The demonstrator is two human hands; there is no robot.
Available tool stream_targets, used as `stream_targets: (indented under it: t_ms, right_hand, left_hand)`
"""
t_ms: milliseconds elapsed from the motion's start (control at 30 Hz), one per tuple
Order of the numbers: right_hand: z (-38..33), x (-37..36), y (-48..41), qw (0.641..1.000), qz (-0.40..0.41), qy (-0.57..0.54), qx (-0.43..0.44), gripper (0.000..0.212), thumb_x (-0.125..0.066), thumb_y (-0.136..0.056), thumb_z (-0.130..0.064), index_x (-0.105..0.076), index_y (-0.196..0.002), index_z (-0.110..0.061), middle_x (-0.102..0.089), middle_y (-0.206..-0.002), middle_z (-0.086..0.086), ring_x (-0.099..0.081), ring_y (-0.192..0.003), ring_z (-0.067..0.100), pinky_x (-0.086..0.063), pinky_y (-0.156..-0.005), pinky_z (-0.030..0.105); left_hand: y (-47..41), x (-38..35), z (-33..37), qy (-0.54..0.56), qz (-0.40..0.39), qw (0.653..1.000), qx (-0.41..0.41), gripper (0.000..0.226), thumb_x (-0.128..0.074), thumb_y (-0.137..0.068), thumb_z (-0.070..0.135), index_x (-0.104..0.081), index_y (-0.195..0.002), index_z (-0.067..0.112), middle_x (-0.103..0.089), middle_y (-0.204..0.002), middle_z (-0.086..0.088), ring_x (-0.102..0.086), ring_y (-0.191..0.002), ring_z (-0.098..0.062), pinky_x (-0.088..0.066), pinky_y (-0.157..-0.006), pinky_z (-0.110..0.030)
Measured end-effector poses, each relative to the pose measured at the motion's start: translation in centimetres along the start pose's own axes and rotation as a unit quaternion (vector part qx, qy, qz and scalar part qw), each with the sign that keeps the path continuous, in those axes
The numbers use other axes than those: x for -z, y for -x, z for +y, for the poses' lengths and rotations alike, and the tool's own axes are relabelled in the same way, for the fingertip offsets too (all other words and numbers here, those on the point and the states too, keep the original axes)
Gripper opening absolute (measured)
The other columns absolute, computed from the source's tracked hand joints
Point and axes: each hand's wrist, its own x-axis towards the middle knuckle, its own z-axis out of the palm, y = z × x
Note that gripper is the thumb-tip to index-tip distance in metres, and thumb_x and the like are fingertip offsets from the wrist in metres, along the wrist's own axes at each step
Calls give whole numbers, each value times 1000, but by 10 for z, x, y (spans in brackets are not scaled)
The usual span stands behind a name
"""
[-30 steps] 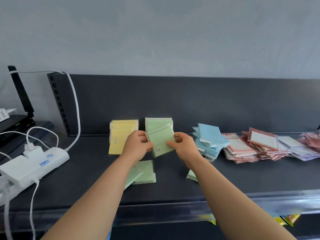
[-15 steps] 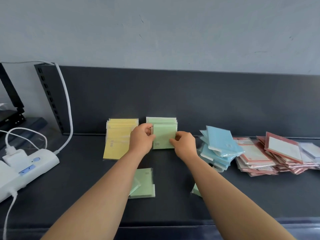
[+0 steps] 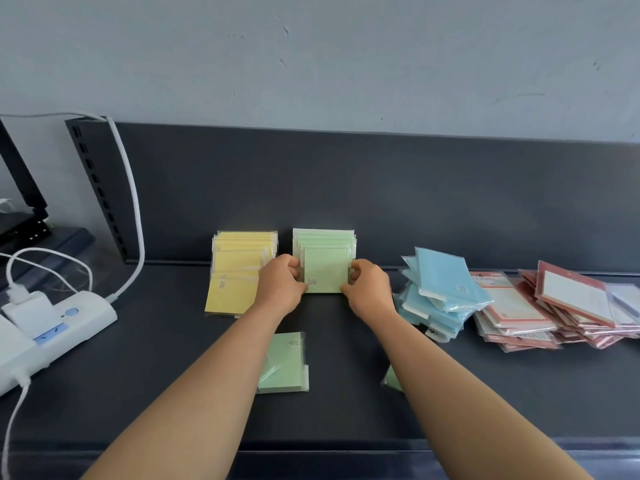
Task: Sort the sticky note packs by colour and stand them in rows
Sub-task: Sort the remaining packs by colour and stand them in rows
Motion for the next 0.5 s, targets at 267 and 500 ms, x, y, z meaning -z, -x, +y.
stream_targets:
  t_ms: [267, 500]
  right_hand:
    - [-4, 7, 17, 1000, 2, 23, 11, 29, -62, -85, -6, -55, -113, -9, -58, -100, 3, -56, -87, 19, -45, -69, 28]
    - [-16, 15, 44, 999, -9, 15, 27, 41, -64, -85, -9, -53, -124, -7, -60, -115, 6, -57, -97, 20, -48, -79, 28]
  left_hand:
    - [15, 11, 6, -2, 5, 1000, -1, 49, -72, -83, 8, -54, -129, 10, -59, -120, -4, -51, -96, -13, -38, -77, -22]
    - [46, 50, 8, -27, -64, 997, -37, 58, -77, -81, 20, -52, -132, 13, -59, -126, -2, -54, -103, -15, -42, -85, -26]
